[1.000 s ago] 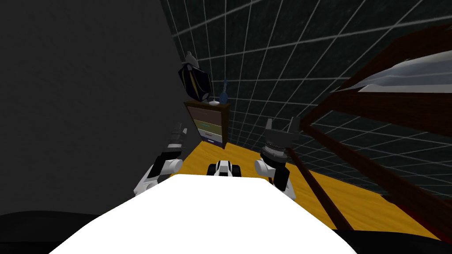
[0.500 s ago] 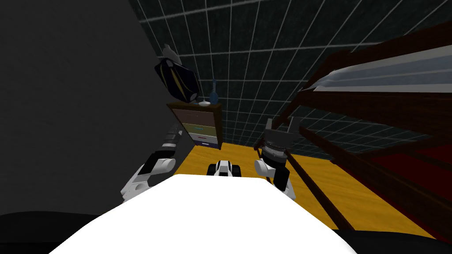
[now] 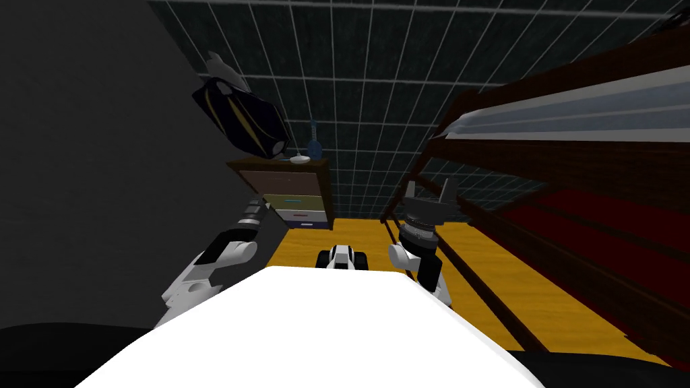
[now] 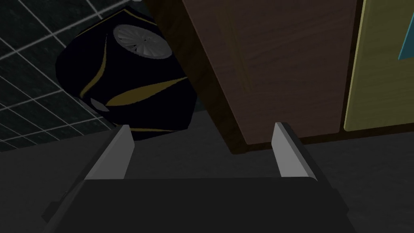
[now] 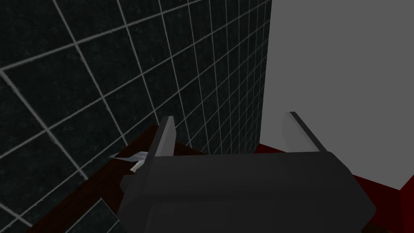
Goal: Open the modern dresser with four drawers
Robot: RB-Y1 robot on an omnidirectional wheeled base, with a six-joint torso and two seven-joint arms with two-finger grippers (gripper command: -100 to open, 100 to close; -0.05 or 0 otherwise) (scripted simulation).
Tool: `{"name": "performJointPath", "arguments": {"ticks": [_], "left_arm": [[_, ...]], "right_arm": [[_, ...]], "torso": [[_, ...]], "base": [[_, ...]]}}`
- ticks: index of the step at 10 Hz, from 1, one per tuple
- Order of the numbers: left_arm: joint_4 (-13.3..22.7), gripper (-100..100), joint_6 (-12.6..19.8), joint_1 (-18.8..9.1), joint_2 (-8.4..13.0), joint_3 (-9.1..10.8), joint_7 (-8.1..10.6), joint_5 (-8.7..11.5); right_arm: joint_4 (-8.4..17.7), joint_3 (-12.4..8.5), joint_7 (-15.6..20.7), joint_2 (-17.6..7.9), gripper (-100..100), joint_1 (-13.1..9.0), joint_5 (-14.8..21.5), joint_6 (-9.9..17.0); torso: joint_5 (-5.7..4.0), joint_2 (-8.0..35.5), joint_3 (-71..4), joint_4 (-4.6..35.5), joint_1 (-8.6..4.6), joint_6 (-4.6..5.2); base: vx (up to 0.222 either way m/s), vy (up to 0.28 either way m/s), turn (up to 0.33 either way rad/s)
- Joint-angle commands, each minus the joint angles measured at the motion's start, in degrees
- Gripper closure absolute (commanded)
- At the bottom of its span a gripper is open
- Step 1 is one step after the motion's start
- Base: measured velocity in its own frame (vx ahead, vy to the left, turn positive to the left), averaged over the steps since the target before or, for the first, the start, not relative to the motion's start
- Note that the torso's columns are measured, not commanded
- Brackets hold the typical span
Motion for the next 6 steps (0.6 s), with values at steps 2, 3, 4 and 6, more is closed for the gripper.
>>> {"name": "performJointPath", "arguments": {"ticks": [2, 3, 4, 6], "left_arm": [[4.52, -100, 5.61, -1.01, 4.11, 4.37, -0.67, 3.44], [5.68, -100, 7.09, -1.18, 5.24, 5.56, -0.84, 4.38], [6.80, -100, 8.52, -1.35, 6.35, 6.72, -1.01, 5.29], [7.87, -100, 9.90, -1.51, 7.45, 7.83, -1.17, 6.15]], "right_arm": [[0.00, 0.00, 0.00, 0.00, 0, 0.00, 0.00, 0.00], [0.00, 0.00, 0.00, 0.00, 0, 0.00, 0.00, 0.00], [0.00, -0.01, 0.00, 0.00, 0, 0.00, 0.00, 0.00], [0.00, -0.01, 0.00, 0.00, 0, 0.01, 0.00, 0.00]], "torso": [[0.04, 0.00, 0.00, 0.00, 0.12, -0.01], [0.04, 0.00, 0.00, 0.00, 0.12, -0.05], [0.04, 0.00, 0.00, 0.00, 0.12, -0.03], [0.02, 0.03, 0.03, 0.01, 0.04, -0.09]], "base": [[-0.001, 0.061, -0.389], [-0.001, 0.065, -0.351], [-0.011, 0.068, -0.341], [-0.009, 0.038, -0.152]]}}
